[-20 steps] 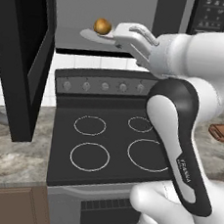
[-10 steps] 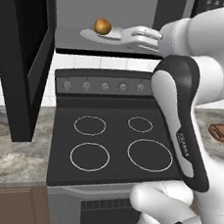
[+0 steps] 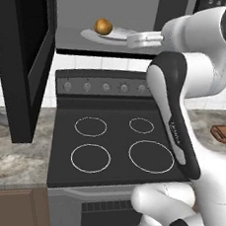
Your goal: Retrieve the reheated potato from the microwave, then place the potato, cheese, and condiment on the cutting board.
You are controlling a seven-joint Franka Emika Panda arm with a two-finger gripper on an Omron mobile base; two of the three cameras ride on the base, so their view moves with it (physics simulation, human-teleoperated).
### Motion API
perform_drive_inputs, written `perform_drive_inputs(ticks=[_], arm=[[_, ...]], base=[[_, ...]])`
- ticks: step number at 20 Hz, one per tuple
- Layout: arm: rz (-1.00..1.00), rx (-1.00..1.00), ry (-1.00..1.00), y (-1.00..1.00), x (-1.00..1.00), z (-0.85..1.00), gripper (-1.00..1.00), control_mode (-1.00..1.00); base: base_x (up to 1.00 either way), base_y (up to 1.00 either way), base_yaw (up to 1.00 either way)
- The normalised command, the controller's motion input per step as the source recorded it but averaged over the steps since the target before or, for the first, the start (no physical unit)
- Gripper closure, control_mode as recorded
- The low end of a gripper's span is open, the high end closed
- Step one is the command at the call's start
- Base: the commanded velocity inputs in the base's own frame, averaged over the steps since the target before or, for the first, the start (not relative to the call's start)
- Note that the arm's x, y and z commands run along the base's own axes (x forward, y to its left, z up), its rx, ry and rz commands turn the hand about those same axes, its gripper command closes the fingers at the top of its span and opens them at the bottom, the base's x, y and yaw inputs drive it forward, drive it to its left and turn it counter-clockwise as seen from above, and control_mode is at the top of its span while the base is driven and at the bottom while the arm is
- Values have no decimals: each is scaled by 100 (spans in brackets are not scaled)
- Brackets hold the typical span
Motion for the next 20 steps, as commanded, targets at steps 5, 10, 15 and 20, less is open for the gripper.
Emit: perform_drive_inputs(ticks=[5, 10, 15, 20], arm=[[-6, -2, 3, -6, 62, -2, -100, -100], [-7, 0, 3, 2, 65, 4, -100, -100], [-7, 0, 3, 18, 57, 0, -100, -100], [0, 0, 0, 30, 39, 0, -100, -100]], base=[[0, 0, 0], [0, 0, 0], [0, 0, 0], [0, 0, 0]])
